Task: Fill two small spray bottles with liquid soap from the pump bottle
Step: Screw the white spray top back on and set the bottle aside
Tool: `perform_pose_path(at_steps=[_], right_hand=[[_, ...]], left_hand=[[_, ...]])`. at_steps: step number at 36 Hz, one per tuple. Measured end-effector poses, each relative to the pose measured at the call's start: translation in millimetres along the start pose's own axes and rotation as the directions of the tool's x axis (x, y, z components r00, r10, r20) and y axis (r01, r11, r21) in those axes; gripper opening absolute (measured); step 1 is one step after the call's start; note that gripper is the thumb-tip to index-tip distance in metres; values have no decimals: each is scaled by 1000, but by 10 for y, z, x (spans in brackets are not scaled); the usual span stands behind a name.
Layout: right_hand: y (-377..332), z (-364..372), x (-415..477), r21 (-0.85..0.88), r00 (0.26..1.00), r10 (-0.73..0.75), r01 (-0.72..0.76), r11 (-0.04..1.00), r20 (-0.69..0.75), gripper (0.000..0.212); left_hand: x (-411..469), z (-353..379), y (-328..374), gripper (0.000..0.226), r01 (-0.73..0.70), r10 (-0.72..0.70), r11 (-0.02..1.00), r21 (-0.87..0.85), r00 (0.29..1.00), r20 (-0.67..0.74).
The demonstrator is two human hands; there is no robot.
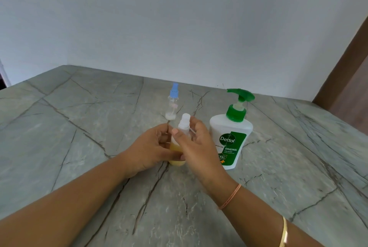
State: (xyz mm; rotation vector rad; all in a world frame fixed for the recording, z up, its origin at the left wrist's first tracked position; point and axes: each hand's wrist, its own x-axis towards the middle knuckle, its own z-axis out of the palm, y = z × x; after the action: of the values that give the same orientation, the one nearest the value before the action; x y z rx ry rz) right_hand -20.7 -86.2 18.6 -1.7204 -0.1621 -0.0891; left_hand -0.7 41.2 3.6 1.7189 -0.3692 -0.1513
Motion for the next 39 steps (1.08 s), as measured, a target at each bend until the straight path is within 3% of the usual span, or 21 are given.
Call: perform_pose_path(at_steps=[3,9,13,16,20,27,30,33,39], right_hand=[[8,-16,-2,-67,998,-57,55,996,-33,20],[24,1,27,-88,986,-107,96,991,-126,19],[24,24,-1,-32,996,-83,82,996,-39,23],[12,-4,-30,-34,995,-87,89,995,42,16],[-28,-98,-34,6,992,-88,88,996,87,13],[51,18,-19,-212,970,-224,200,957,-97,7],[35,32,-19,-209,967,-227,200,957,-115,6],[50,5,11,-76,987,-147,142,987,-67,9],[77,-62,-5,79,986,-23,10,997,163,14]], left_hand=[[5,2,-6,42,7,-7,1000,14,1000,-20],[0,16,-9,39,-13,13,1000,2,1000,-15],[0,15,-17,39,-16,16,1000,4,1000,-24],[-3,-25,1,53,18,-18,1000,-19,999,36],[6,-58,10,52,64,-58,996,-57,994,96],[0,-14,16,40,30,-31,999,22,999,9],[-7,-21,22,44,27,-27,999,36,1000,10],[-17,-29,42,43,51,-52,999,10,997,53],[-50,-96,103,49,76,-68,996,-36,978,197]])
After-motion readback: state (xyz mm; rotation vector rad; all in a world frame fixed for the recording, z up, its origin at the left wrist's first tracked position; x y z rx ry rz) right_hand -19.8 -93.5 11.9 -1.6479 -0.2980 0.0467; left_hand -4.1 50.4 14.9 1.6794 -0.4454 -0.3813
